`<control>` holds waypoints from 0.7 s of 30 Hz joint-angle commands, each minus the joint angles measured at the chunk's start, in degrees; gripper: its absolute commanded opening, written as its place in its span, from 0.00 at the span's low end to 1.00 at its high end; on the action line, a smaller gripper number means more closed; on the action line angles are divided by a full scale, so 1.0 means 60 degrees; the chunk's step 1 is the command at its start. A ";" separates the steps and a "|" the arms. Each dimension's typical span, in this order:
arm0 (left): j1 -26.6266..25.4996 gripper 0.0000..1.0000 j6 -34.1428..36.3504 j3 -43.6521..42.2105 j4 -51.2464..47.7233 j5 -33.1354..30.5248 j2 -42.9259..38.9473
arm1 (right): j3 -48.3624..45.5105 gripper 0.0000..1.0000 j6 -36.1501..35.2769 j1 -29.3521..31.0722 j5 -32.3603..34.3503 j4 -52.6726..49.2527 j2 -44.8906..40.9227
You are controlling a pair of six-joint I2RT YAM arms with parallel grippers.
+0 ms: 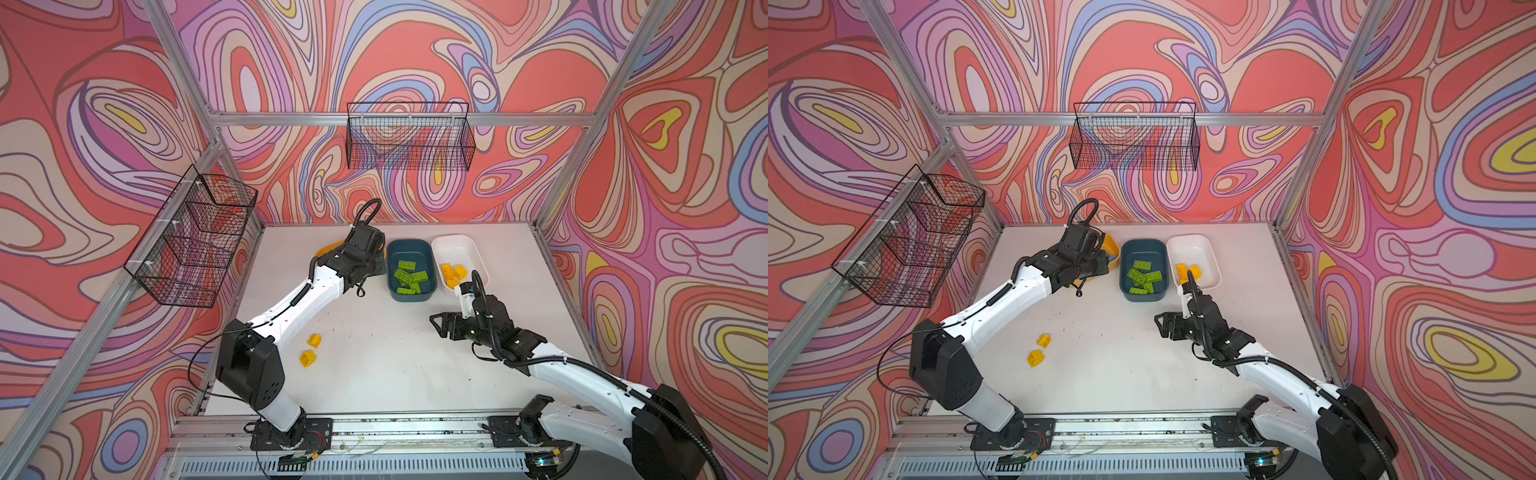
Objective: Sort the legos into containers by color
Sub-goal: 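Carry the yellow brick left-handed over the white tub, then open the left gripper to drop the brick into the white tub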
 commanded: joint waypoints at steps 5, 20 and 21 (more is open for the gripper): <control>-0.0760 0.22 -0.0014 0.2299 0.0647 0.1014 0.2143 | -0.0161 0.86 0.0588 0.0058 0.1318 -0.0676 -0.1181; -0.1700 0.22 -0.0700 0.6506 0.1176 0.2396 0.6336 | -0.0589 0.86 0.0768 0.0057 0.2683 -0.0492 -0.2043; -0.1714 0.22 -0.0756 0.6829 0.1107 0.2474 0.6606 | -0.0579 0.86 0.0772 0.0061 0.2699 -0.0476 -0.2025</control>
